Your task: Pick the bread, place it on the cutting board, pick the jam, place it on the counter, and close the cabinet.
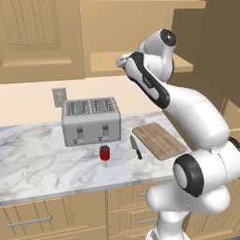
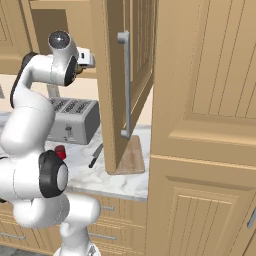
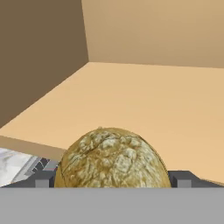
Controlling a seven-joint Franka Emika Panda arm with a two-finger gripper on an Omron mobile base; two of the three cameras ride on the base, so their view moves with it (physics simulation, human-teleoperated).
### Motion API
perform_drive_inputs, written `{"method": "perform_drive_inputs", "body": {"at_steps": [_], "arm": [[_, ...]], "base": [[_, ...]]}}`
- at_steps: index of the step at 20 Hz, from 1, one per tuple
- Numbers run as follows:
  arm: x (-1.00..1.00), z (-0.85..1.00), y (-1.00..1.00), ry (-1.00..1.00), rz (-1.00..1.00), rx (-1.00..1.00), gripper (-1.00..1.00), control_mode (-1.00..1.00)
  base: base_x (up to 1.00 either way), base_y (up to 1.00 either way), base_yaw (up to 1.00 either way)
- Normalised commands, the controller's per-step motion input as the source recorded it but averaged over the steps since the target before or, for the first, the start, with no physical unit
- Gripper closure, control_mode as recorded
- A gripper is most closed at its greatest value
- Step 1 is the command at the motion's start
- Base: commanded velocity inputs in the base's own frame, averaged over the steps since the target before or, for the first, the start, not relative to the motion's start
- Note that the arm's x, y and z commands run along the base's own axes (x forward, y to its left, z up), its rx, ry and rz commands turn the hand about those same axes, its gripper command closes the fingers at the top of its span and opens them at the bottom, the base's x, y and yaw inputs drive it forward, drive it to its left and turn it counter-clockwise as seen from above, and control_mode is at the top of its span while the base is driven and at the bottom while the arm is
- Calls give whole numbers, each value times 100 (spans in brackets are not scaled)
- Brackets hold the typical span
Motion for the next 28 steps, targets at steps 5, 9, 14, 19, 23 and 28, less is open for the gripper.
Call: {"method": "perform_drive_inputs", "body": {"at_steps": [5, 9, 14, 19, 23, 28], "arm": [[-73, -1, -42, 1, 0, 0, 100, -100], [-68, -9, -33, 5, -2, 0, 100, -100], [-50, -26, -26, 12, -2, 0, 100, -100], [-44, -32, -22, 14, -4, 0, 100, -100], [-32, -35, -17, 17, -7, 0, 100, -100], [-18, -38, -12, 20, -13, 0, 100, -100]], "base": [[0, 0, 0], [0, 0, 0], [0, 0, 0], [0, 0, 0], [0, 0, 0], [0, 0, 0]]}}
